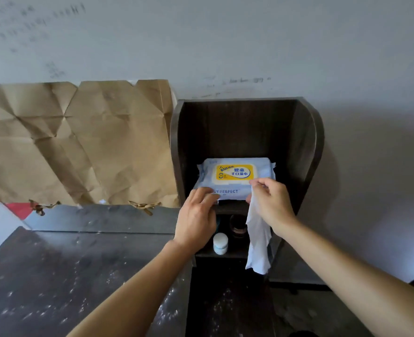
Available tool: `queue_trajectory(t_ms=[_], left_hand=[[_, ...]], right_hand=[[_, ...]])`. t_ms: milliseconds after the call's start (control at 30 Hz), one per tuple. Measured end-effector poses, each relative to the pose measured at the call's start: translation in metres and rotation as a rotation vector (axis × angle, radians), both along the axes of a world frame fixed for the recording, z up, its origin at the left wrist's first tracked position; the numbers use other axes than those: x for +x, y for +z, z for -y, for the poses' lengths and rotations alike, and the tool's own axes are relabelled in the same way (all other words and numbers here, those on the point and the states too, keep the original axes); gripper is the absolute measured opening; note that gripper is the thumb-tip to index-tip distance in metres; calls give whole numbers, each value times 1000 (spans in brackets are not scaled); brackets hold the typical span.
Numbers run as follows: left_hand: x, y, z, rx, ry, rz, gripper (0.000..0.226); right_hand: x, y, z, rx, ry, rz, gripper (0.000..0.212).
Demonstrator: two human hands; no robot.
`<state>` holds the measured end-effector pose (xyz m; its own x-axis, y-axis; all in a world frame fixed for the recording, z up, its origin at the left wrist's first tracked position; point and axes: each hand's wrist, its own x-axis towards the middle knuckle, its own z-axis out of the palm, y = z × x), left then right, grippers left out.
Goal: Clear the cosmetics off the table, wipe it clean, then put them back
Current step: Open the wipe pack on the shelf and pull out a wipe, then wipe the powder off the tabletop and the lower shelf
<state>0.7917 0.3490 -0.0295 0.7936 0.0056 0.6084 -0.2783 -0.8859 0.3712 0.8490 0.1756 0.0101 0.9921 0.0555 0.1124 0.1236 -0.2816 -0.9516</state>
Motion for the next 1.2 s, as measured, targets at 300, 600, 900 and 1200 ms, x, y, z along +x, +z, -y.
queue_trajectory(t_ms=[300,600,900,1200], left_hand=[[-131,-50,-74,-647,96,-613,22],[-245,-36,-197,-885,262,-574,11],[-344,-45,-324,-1150,374,-577,23],[-347,-74,-419,-1272,507,-702,14]], right_hand=[[-74,-5,-109,302,114,-288,16],[-166,-21,-267,360,277,-718,14],[-222,-53,-356,-128,513,-454,24],[-215,-101,-452,-132,831,-658,44]])
